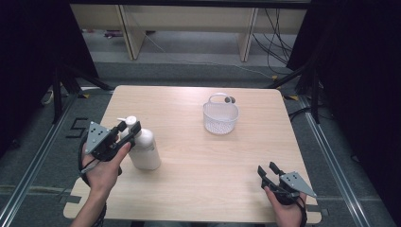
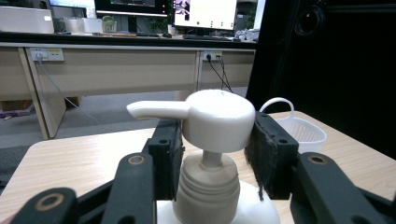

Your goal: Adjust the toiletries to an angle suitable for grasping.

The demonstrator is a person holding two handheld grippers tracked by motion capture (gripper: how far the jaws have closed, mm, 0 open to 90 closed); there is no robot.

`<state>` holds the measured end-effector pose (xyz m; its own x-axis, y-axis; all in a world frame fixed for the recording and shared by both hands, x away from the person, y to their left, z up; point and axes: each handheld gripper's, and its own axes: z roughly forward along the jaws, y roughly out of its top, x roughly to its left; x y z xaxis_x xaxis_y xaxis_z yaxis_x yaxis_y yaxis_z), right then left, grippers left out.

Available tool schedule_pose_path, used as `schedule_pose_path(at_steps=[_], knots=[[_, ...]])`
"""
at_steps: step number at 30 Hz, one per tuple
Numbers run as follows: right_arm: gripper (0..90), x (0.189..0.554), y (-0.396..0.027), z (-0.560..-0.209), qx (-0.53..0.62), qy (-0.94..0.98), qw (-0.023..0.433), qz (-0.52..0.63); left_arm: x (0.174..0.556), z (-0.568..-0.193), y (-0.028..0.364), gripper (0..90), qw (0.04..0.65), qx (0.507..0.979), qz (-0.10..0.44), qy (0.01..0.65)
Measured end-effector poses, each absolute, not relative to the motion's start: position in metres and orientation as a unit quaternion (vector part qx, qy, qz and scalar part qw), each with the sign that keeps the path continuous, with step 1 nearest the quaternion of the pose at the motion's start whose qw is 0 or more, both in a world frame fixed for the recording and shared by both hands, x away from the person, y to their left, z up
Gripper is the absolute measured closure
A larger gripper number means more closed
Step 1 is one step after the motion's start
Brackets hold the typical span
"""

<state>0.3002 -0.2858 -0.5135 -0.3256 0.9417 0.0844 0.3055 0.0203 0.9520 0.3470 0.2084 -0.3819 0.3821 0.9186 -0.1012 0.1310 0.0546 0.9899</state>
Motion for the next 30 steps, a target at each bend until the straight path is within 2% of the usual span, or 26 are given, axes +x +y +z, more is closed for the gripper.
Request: schedule_pose_path(at_steps=[1, 2, 30], knots=[[49.3, 0.3013, -0.2880, -0.5133, 0.477, 0.646, 0.328, 0.497, 0.3470, -0.3819, 0.2084, 57.0, 0.578, 0.597, 0.341, 0.439], [49.3, 0.2996, -0.2847, -0.5135, 0.494, 0.636, 0.312, 0.504, 0.3474, -0.3811, 0.2081, 57.5, 0.577, 0.599, 0.341, 0.439], [49.2, 0.3016, -0.2861, -0.5146, 0.483, 0.635, 0.320, 0.511, 0.3507, -0.3826, 0.2077, 59.4, 0.580, 0.603, 0.347, 0.423]])
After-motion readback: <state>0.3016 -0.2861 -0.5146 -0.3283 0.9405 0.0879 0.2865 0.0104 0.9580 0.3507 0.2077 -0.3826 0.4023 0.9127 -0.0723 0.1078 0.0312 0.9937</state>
